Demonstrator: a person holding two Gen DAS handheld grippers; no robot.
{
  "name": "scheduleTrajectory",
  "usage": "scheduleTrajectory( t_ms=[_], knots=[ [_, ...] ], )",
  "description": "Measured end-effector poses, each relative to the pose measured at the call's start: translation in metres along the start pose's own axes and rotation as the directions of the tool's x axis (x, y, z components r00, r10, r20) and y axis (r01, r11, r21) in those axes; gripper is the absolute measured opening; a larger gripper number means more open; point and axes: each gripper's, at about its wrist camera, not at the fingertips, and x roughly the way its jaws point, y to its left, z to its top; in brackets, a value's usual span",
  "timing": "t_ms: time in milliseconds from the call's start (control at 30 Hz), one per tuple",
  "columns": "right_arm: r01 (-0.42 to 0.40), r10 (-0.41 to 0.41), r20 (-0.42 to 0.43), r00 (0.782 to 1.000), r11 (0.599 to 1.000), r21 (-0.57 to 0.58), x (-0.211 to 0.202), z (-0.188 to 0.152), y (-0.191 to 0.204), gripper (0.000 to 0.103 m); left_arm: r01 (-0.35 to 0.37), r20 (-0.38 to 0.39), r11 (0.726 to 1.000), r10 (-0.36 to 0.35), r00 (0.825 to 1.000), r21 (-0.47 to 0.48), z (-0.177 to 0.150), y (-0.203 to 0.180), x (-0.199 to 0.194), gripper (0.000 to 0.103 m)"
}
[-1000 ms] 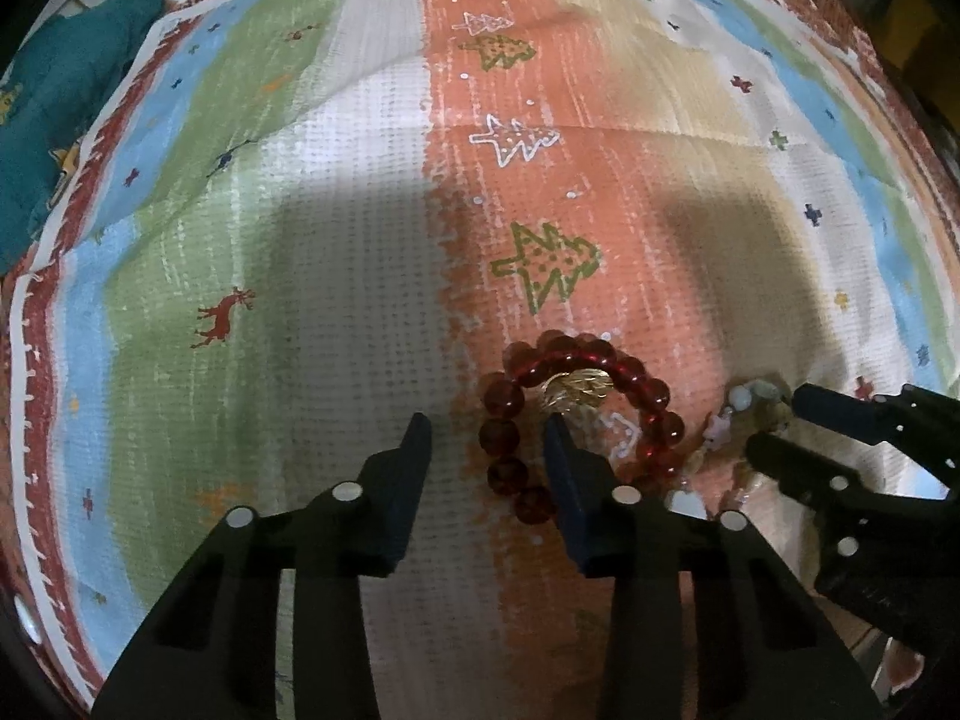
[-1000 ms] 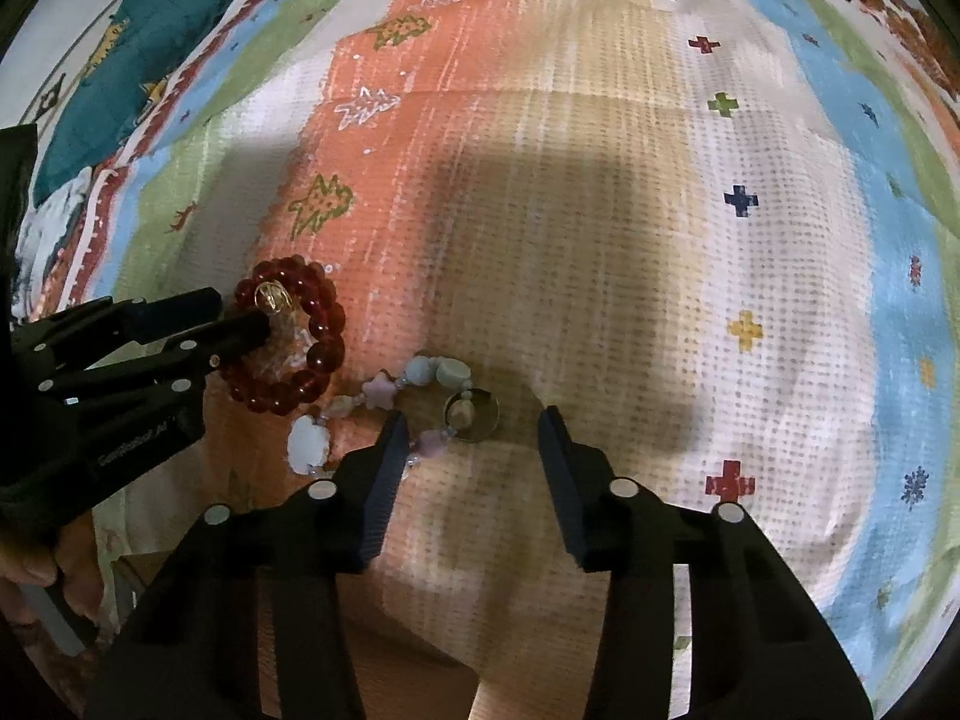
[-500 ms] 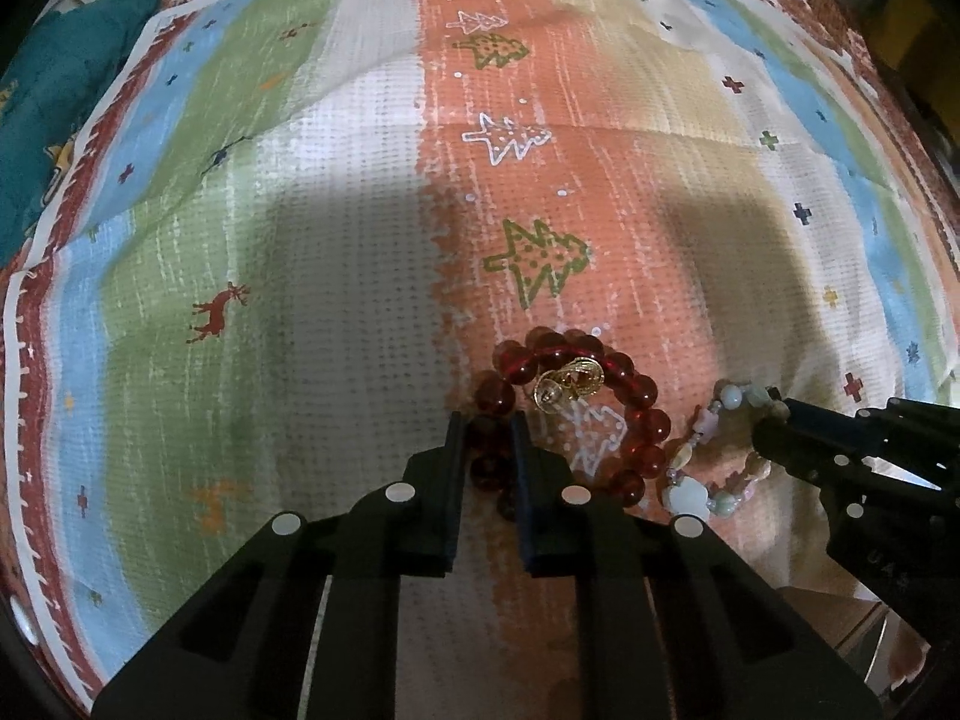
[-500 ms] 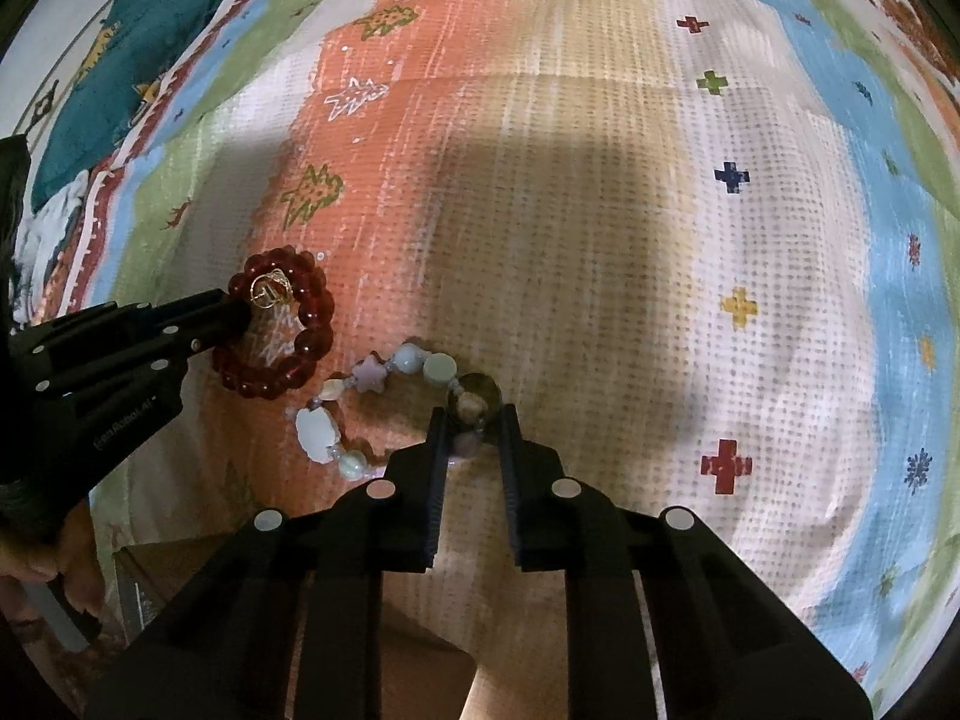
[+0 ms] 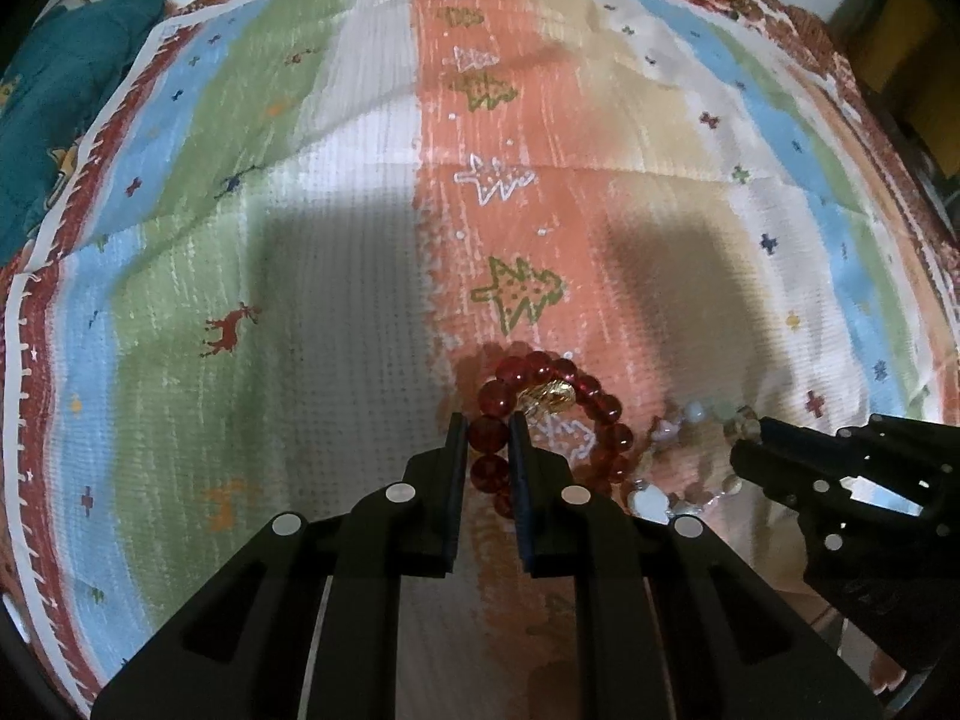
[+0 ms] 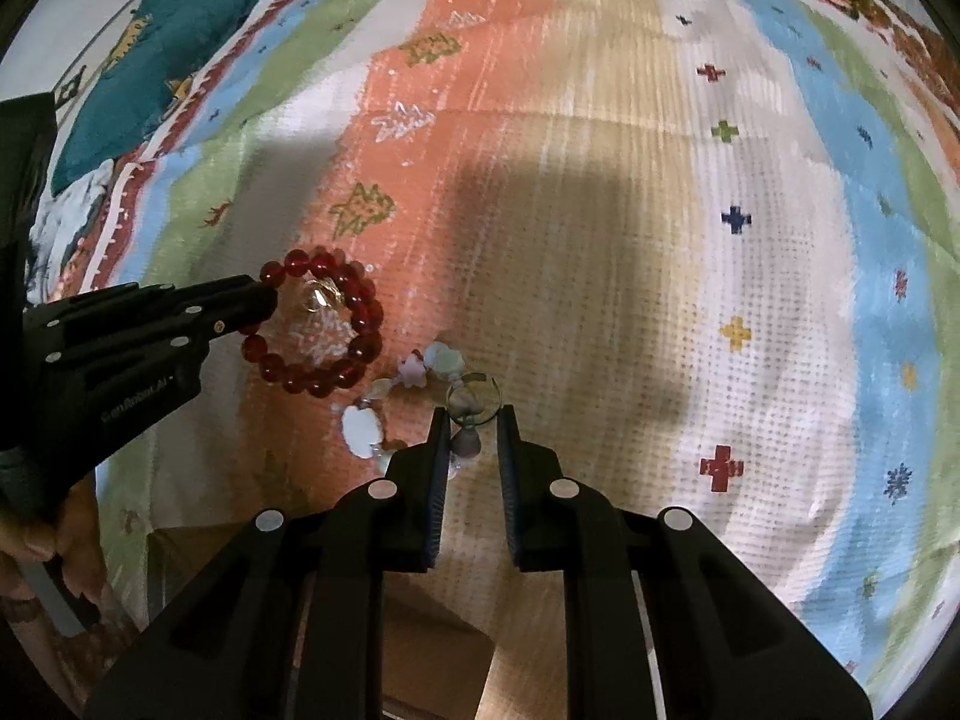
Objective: Organize jewelry
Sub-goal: 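Lift both bracelets and carry them over the silver tin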
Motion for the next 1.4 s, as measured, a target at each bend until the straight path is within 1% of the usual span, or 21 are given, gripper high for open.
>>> scheduleTrajectory(
  t_ms=[100,167,600,733,1100,1400],
  knots=[
    [0.001,-0.001,0.017,1.0,1.0,-0.009,-0.007,-0.001,0.001,0.016,0.012,0.014,1.0,-0.012,1.0,0.002,-0.001,-0.002,-0.006,0.013],
    [0.002,-0.002,0.025,1.0,1.0,-0.014,-0.011,-0.001,0.001,0.011,0.018,0.021,1.0,-0.018,1.0,0.003,-0.003,-0.003,-0.011,0.013],
    [-0.007,0.008,0.059,0.998,1.0,-0.017,-0.023,0.003,0.003,0.011,0.031,0.039,0.999,-0.031,0.999,-0.004,0.0,-0.001,-0.019,0.013],
    [-0.015,0.017,0.076,0.997,1.0,-0.025,-0.03,0.002,0.005,0.011,0.047,0.057,0.999,-0.046,0.997,-0.004,-0.001,-0.002,-0.028,0.013],
    [-0.003,0.011,0.139,0.99,0.998,-0.058,-0.052,-0.001,0.012,0.011,0.077,0.11,0.997,-0.077,0.991,0.011,-0.004,-0.009,-0.052,0.013],
    [0.022,-0.01,0.185,0.983,0.997,-0.068,-0.069,-0.009,0.014,0.011,0.109,0.154,0.994,-0.111,0.982,0.023,-0.012,-0.015,-0.073,0.013]
  ],
)
